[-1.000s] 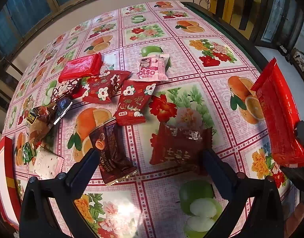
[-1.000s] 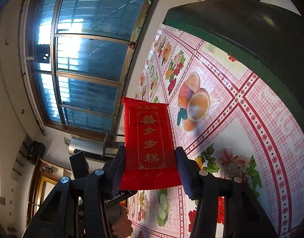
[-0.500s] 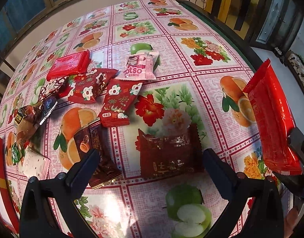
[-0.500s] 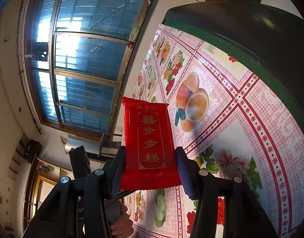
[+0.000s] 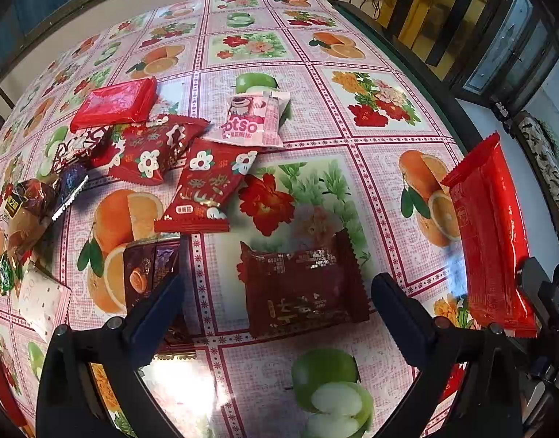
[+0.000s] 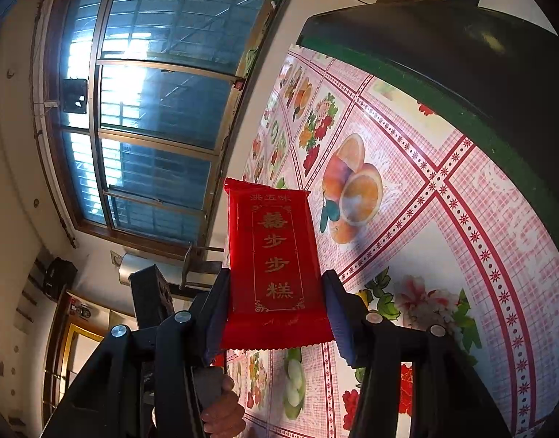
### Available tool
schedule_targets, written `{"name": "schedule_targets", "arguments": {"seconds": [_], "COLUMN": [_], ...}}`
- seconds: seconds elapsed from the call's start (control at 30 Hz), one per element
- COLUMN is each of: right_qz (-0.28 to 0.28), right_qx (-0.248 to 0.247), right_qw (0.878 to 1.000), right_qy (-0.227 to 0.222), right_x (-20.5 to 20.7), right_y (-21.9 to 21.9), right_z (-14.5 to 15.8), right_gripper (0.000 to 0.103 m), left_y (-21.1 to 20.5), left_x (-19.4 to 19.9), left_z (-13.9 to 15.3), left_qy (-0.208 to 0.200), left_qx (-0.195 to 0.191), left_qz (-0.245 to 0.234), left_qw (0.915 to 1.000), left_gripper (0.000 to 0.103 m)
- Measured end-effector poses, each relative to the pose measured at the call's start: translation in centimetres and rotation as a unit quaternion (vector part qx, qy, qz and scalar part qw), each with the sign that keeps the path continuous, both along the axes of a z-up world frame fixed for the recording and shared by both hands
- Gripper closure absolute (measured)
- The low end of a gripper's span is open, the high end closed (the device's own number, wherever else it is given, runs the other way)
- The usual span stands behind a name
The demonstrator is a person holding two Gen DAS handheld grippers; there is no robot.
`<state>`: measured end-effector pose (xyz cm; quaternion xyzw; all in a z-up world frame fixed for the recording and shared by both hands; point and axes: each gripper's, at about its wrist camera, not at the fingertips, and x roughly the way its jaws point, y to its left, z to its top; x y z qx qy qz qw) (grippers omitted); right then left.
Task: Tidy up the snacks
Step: 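Lift the red cake pack with the right tool while the left tool grasps a dark red candy bag, then carry both packs to the white box and release them inside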
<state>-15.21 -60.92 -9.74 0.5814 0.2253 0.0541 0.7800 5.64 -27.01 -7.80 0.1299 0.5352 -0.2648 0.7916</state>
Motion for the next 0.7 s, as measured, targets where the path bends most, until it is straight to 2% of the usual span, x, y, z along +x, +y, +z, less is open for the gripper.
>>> {"name": "schedule_targets", "arguments": {"seconds": [0.07,0.13,0.27,0.33,0.53,0.7], "right_qz": [0.001,0.001,0.001,0.001,0.002,0.004], "right_qx": [0.0,-0.001,0.0,0.0,-0.001,-0.004], "right_qw": [1.0,1.0,1.0,1.0,1.0,1.0], "right_qy": [0.0,0.0,0.0,0.0,0.0,0.001], "right_x": [0.0,0.0,0.0,0.0,0.0,0.0], "right_y": [0.0,0.0,0.1,0.2,0.3,0.4], "right_z": [0.0,0.0,0.0,0.0,0.1,0.1], "right_gripper": [0.05,0.05,0.05,0.05,0.05,0.05], "left_y": [-0.1,-0.2,-0.4,-0.2,0.7,1.8], "left_x": [0.0,0.0,-0.4,-0.4,-0.6,-0.3], "left_z": [-0.1,-0.4,-0.5,-0.3,0.1,0.7], "left_qy": [0.003,0.009,-0.008,-0.011,-0.006,-0.001], "left_qx": [0.0,0.002,0.015,0.01,-0.013,-0.042], "left_qz": [-0.003,-0.007,-0.011,-0.012,-0.012,-0.005], "left_qw": [1.0,0.9999,0.9998,0.9998,0.9998,0.9991], "left_gripper": [0.003,0.017,0.033,0.043,0.054,0.058]}}
